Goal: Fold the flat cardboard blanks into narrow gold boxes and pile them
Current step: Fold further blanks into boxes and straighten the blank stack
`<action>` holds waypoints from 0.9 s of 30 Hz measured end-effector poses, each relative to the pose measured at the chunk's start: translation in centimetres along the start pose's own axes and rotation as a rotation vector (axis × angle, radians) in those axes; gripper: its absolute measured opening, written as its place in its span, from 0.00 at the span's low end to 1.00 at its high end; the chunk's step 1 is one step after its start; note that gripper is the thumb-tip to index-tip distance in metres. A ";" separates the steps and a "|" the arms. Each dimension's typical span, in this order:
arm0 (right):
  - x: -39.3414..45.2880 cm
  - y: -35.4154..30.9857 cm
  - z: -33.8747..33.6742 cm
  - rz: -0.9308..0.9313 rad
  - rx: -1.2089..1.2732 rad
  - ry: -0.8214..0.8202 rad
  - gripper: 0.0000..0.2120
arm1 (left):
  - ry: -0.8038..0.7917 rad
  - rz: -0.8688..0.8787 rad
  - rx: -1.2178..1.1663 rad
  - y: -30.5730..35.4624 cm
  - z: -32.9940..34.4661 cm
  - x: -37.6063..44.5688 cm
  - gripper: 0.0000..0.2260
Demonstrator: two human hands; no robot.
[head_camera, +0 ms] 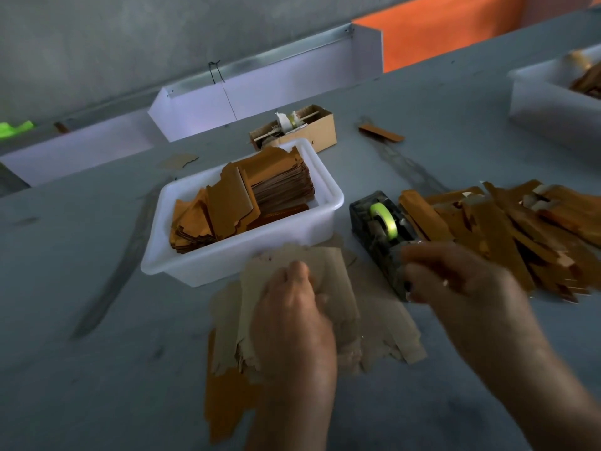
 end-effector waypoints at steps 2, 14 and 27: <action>-0.7 0.0 2.1 0.148 0.244 -0.070 0.06 | -0.078 -0.026 -0.131 0.4 0.5 -0.4 0.06; -1.5 1.4 4.3 0.499 0.746 -0.103 0.08 | -0.405 0.174 -0.423 2.5 1.3 -2.4 0.03; -1.7 2.3 4.4 0.484 0.898 -0.088 0.08 | -0.596 -0.265 -0.801 -0.4 1.2 0.4 0.11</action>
Point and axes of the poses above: each hand's wrist, its own x-axis towards the middle knuckle, its own z-axis out of the palm, y = z × x, the point moved 4 cm from there along x, towards the middle knuckle, and after that the axes turned 14 degrees about -z, right-handed, at the moved point
